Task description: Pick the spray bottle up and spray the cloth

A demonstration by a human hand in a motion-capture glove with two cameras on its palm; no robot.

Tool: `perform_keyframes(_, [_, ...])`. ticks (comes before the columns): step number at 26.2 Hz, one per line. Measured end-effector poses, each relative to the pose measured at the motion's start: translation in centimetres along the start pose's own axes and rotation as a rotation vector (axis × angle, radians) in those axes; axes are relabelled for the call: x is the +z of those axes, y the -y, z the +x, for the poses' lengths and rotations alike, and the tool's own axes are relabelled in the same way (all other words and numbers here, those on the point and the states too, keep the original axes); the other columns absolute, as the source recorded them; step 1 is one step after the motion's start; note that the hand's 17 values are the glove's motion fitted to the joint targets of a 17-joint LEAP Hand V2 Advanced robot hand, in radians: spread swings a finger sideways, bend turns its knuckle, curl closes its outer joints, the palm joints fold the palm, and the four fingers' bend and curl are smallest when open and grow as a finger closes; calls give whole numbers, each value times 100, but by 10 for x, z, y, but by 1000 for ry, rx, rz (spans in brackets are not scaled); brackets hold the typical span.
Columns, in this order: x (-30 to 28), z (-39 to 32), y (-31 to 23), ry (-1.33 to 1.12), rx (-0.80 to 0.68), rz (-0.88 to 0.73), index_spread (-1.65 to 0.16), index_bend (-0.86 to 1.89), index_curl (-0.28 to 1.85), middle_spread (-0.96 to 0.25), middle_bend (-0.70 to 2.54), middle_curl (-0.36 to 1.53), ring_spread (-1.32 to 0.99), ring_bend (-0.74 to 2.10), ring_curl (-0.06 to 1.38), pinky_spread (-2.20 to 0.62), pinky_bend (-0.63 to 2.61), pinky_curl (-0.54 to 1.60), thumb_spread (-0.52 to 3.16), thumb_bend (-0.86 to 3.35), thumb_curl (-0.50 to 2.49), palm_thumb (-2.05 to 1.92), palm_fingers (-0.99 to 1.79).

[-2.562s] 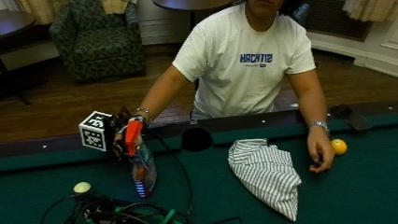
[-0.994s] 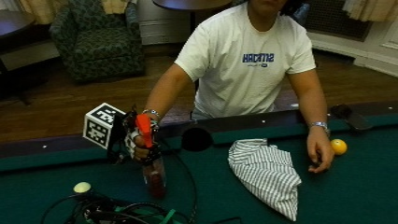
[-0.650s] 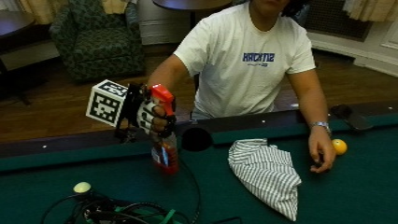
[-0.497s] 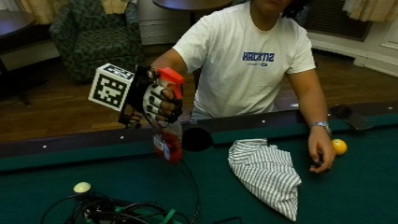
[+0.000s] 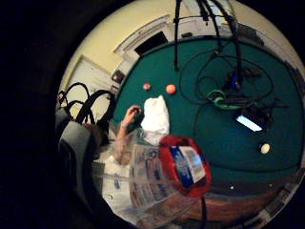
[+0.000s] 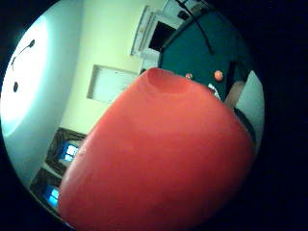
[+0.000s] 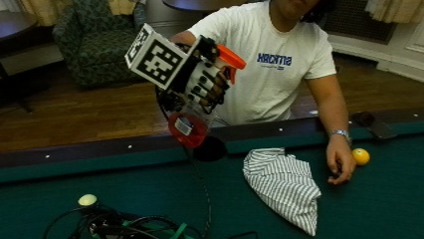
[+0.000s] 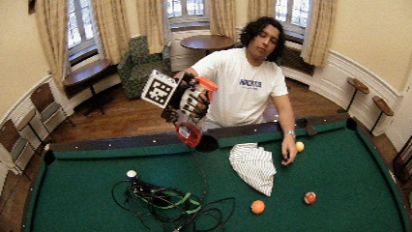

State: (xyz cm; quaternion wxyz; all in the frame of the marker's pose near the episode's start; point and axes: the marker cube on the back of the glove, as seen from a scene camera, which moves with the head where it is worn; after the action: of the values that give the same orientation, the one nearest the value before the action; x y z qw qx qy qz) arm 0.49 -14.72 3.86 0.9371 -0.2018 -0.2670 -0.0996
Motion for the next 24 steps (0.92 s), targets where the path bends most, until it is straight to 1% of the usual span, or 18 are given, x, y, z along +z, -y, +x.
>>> perform_keyframes(5, [42,-15,22,-124,38,-243,-26,29,53,-19,59,54,-19,71,47,-26,43,41,56,-2,72,89,139])
perform_keyframes(7, [59,-20,29,-160,60,-315,-26,28,54,-19,59,54,-19,71,47,-26,43,41,55,-2,73,89,139])
perform_keyframes(12, [94,-25,41,-253,128,-451,-26,27,55,-19,59,54,-19,72,47,-27,44,41,55,-2,74,89,138])
perform_keyframes(19, [138,-16,45,-398,229,-672,-26,26,56,-19,60,54,-19,72,46,-27,44,41,55,-2,76,89,138])
perform_keyframes(24, [170,-1,49,-514,307,-773,-26,25,56,-19,61,54,-19,72,46,-27,44,40,57,-2,77,88,138])
